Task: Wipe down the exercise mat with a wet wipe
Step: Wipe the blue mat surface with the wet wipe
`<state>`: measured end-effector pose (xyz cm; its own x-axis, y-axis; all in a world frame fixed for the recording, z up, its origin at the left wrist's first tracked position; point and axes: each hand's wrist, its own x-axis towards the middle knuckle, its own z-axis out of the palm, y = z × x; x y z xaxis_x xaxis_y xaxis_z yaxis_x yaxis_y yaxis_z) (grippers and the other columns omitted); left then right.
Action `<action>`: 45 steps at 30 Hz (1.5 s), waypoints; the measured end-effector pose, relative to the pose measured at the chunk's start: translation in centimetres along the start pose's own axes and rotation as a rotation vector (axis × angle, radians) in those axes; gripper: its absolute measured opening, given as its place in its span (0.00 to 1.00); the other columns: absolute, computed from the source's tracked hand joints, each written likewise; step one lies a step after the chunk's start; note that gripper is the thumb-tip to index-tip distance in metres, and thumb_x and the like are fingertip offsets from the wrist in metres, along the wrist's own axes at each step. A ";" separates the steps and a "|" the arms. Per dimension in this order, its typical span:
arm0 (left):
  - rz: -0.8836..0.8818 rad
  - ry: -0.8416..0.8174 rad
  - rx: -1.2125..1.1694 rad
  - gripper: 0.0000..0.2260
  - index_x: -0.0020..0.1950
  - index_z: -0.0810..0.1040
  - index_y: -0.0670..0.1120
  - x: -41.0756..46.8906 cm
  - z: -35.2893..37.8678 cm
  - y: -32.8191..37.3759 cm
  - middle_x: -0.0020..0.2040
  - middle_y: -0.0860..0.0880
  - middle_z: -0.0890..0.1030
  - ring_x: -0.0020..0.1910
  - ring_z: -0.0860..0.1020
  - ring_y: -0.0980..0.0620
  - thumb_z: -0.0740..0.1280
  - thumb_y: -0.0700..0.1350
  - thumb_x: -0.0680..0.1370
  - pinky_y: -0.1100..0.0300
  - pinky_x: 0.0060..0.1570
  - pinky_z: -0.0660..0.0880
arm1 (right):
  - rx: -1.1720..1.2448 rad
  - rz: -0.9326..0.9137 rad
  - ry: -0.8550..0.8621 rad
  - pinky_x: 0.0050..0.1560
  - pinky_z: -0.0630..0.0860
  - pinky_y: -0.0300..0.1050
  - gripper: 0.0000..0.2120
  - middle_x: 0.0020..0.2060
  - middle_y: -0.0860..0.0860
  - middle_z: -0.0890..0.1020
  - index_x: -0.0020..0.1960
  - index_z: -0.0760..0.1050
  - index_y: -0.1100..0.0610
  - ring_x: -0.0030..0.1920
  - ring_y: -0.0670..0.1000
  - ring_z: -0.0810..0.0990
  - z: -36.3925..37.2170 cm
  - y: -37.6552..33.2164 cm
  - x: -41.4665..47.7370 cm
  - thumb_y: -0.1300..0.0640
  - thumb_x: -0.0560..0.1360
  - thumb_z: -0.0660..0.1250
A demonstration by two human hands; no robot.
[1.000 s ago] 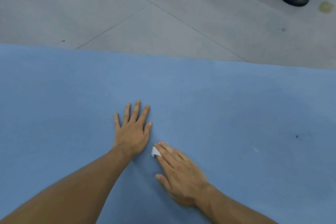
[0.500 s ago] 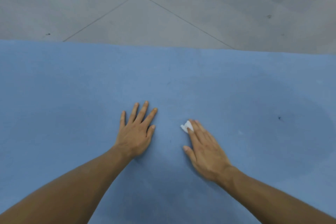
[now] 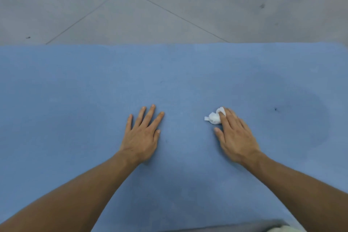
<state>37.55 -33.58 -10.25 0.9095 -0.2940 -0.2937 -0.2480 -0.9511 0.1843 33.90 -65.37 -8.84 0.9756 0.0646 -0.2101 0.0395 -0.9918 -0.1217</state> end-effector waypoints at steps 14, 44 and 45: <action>0.063 -0.014 -0.015 0.27 0.83 0.41 0.63 1.0 0.5 1.8 0.83 0.59 0.34 0.82 0.34 0.53 0.46 0.59 0.85 0.41 0.79 0.38 | -0.014 -0.490 -0.019 0.80 0.53 0.51 0.30 0.81 0.54 0.61 0.81 0.61 0.60 0.82 0.53 0.57 2.8 -7.8 -3.5 0.44 0.85 0.53; -0.061 0.090 -0.810 0.10 0.61 0.83 0.53 3.2 -4.5 2.6 0.59 0.57 0.83 0.61 0.78 0.58 0.65 0.47 0.82 0.56 0.64 0.74 | 1.149 0.281 0.017 0.47 0.72 0.24 0.20 0.55 0.42 0.82 0.63 0.81 0.52 0.52 0.36 0.81 -4.2 -13.6 4.7 0.68 0.82 0.57; -0.102 0.069 -0.923 0.08 0.56 0.84 0.53 3.3 -5.1 2.8 0.53 0.58 0.84 0.54 0.80 0.60 0.64 0.47 0.83 0.57 0.58 0.76 | 1.188 0.314 0.024 0.44 0.74 0.26 0.19 0.52 0.42 0.83 0.61 0.81 0.50 0.48 0.37 0.82 -4.6 -13.8 5.2 0.67 0.81 0.59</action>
<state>41.54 -36.73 -5.89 0.9374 -0.1789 -0.2989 0.1709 -0.5116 0.8421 39.39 -51.84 -3.74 0.9113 -0.1735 -0.3733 -0.4072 -0.2466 -0.8794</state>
